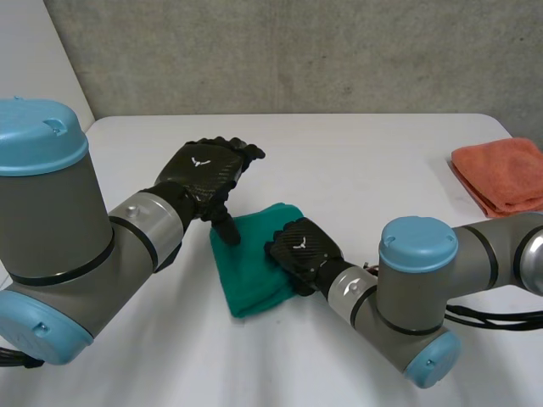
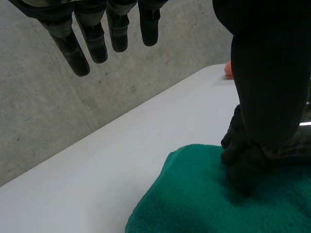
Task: Fold the laundry.
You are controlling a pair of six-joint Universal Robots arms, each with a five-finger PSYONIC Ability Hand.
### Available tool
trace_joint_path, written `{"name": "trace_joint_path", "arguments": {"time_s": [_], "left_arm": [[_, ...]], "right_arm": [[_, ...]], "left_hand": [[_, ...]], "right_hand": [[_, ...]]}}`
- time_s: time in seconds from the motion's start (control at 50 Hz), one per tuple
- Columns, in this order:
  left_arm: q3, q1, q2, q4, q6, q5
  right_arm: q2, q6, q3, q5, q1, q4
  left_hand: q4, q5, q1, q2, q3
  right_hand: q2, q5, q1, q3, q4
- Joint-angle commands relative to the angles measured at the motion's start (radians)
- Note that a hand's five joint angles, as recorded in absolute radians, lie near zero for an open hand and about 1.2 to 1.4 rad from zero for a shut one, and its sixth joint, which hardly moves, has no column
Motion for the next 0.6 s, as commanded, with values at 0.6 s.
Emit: {"name": "trace_joint_path", "arguments": {"time_s": [0.6], "left_arm": [[-0.003,-0.002,0.0,0.0,0.0,-0.002]], "right_arm": [[0.051,-0.276,-0.117,-0.081,-0.272,0.0]], "left_hand": [[-0.025,-0.044,-0.004,-0.026,-0.032]], "right_hand": [[0.444,0.502,0.626,0.441,0.438]]}}
